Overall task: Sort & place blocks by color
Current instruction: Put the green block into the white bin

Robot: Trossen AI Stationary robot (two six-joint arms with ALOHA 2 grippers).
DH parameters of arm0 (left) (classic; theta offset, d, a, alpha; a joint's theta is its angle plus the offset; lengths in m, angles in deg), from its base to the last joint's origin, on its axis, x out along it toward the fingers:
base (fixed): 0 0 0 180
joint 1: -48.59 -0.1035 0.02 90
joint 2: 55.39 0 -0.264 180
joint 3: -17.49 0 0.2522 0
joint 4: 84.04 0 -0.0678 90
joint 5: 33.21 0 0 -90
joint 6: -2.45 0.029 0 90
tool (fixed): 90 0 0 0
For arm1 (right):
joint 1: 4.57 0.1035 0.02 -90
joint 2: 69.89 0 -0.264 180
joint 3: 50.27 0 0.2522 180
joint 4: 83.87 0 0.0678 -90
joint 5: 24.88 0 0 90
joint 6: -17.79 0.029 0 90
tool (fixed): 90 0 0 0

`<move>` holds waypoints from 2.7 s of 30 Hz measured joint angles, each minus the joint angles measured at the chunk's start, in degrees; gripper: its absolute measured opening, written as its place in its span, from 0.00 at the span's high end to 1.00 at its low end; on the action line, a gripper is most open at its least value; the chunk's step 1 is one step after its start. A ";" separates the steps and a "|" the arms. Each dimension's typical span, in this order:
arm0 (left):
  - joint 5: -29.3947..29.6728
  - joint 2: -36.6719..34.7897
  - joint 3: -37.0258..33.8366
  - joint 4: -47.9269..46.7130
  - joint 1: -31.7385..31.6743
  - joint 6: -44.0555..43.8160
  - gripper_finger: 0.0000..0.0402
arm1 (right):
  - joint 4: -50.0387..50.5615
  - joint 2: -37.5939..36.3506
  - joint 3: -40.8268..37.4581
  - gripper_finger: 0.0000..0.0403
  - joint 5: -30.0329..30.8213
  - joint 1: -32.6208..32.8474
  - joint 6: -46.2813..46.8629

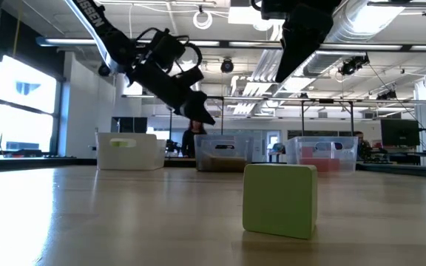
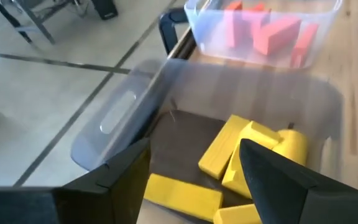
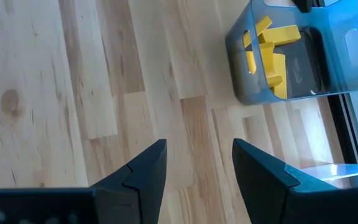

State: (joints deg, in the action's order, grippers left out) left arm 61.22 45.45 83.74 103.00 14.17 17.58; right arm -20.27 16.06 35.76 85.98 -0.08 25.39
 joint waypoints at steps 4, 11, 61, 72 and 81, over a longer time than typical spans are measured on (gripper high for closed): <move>0.20 -2.77 0.00 -1.02 1.36 0.00 0.42 | 0.00 -0.01 0.00 0.58 0.00 0.00 0.03; 0.97 -9.46 0.00 -12.11 4.58 -0.20 0.42 | 0.02 0.00 0.00 0.58 -2.22 0.00 -0.14; 12.41 -28.57 0.00 -47.15 59.88 -46.86 0.42 | -21.34 0.04 0.00 0.42 -15.50 21.69 -5.27; 12.96 -28.55 0.00 -46.65 62.99 -57.60 0.42 | -30.03 5.62 -0.02 0.42 -15.37 24.86 -12.28; 14.24 -28.53 0.00 -46.67 63.87 -59.54 0.42 | -34.99 11.92 -0.02 0.42 -15.06 26.93 -1.01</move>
State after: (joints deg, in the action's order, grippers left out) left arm 75.45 16.92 83.74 56.33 78.05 -41.95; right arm -55.26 27.99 35.74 70.92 26.85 24.38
